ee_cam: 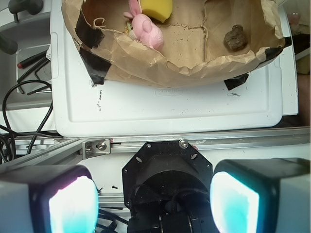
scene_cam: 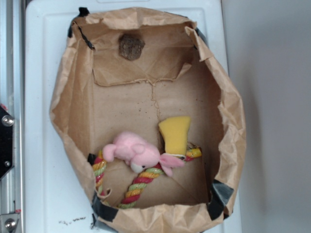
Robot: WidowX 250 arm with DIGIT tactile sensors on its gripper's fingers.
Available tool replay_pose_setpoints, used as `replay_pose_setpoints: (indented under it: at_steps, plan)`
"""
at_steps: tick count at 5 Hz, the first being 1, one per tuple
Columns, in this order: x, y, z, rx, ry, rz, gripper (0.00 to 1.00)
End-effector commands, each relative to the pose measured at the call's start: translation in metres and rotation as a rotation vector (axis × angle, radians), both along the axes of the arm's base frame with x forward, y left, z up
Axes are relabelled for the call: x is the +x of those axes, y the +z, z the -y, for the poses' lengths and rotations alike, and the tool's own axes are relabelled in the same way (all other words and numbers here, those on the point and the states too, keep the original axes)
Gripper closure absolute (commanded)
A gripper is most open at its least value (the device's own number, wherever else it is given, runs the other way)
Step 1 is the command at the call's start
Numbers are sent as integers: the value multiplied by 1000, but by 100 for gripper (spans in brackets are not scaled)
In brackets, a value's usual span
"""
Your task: Grab the rock.
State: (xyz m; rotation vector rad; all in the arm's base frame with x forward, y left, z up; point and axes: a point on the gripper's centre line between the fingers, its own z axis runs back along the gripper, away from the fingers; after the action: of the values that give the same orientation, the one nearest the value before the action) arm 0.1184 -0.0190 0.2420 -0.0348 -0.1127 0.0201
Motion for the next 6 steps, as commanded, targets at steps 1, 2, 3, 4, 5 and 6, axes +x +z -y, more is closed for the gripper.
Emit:
replay_pose_setpoints:
  at_steps: [1,2,3,4,5,6]
  plan:
    - [0,0,0,0,0,0,0]
    - [50,-16,-9,65,68,57,0]
    - [95,-31,-22,72,169,73,0]
    - [126,-50,-47,33,421,77,0]
    - [150,-63,-63,-20,673,62,0]
    - [158,-64,-68,-9,923,52,0]
